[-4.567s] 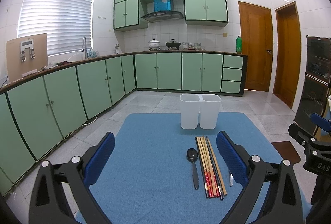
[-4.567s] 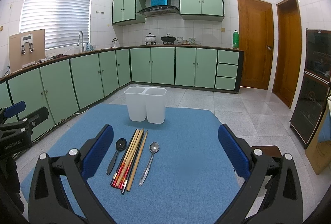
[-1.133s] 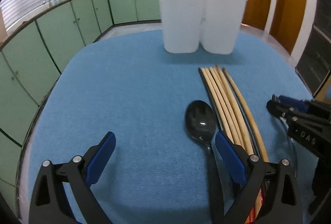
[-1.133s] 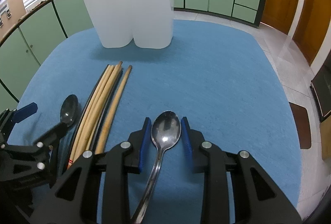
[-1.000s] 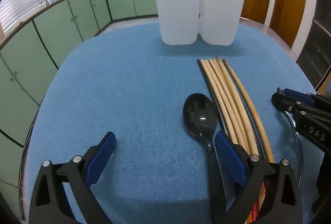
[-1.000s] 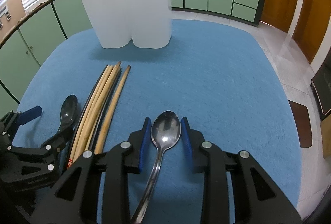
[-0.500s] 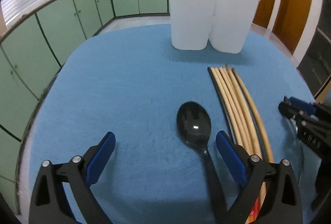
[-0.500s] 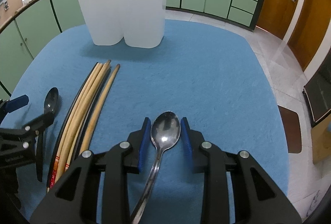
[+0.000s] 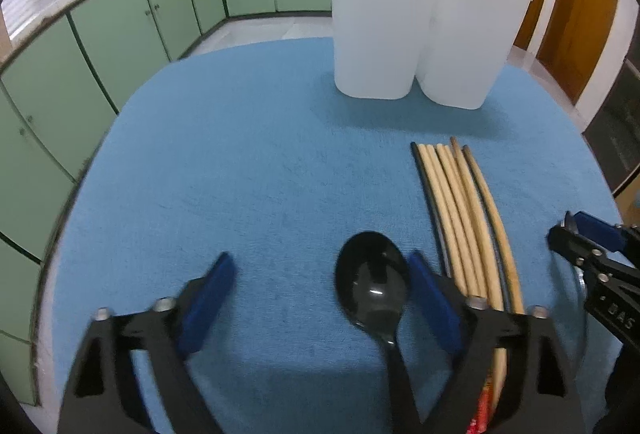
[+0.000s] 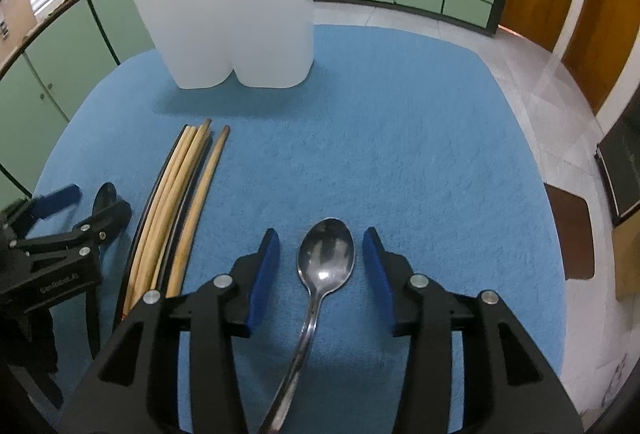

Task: Organize utensils
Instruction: 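Grasp the black plastic spoon with the left gripper while the right gripper lifts the silver spoon, then carry both spoons over the white cups and open both grippers to drop them in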

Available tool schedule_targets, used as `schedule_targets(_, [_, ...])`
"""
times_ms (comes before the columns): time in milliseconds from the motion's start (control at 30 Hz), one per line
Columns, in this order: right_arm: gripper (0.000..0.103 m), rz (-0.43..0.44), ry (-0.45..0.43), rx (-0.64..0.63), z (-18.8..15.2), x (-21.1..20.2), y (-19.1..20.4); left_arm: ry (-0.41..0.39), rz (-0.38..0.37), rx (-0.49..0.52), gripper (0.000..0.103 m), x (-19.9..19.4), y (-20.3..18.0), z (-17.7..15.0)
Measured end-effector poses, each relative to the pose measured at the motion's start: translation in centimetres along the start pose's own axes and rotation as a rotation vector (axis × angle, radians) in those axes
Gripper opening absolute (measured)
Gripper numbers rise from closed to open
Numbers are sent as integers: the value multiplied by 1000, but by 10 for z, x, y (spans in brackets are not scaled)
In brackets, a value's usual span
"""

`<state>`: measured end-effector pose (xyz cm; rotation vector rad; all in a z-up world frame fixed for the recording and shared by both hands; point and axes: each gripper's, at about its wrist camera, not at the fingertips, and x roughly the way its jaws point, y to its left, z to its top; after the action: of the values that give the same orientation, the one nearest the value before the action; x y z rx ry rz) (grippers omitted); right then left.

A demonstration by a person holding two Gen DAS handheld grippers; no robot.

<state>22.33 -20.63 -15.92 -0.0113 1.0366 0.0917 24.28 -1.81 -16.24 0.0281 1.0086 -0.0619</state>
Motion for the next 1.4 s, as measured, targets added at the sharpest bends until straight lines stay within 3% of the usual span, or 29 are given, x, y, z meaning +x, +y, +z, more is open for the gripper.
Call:
schedule_targets(67, [39,-6,19,12,2,2,-2,-9,-20,2,55,-3,-2,1])
schedule_targets(100, [35,-12,26,15,4,3,-2,-9,-34,5,50,-4,-3,1])
schedule_targets(133, [28,-10,32,21,7,4,-3,-11,-53,6,39,-5,-3,2])
schedule_targets(167, [28,-2,38,30,8,5,-3,-12,-64,6,36,-6,-4,3])
schedule_targets(300, [28,38,27,37,13,4,-10,-37,-86,13,35,-10,-4,5])
schedule_targets(400, [28,94,-97,22,9,-14,-12,-118,-108,13,35,-22,-3,3])
schedule_targets(567, [27,81,-307,-39,6,-44,-8,-335,-106,10,35,-53,-1,-8])
schedule_targets(733, [27,106,-386,-7,6,-50,-24,-493,-80,26,35,-72,-6,-11])
schedule_targets(1033, [27,154,-495,32,17,-81,-27,-632,-86,23,35,-95,-9,-1])
schedule_targets(1233, [27,180,-612,19,64,-114,-33,-749,-105,18,35,-121,-11,47])
schedule_targets(1400, [27,198,-694,7,115,-135,-38,-853,-111,19,35,-138,-14,108])
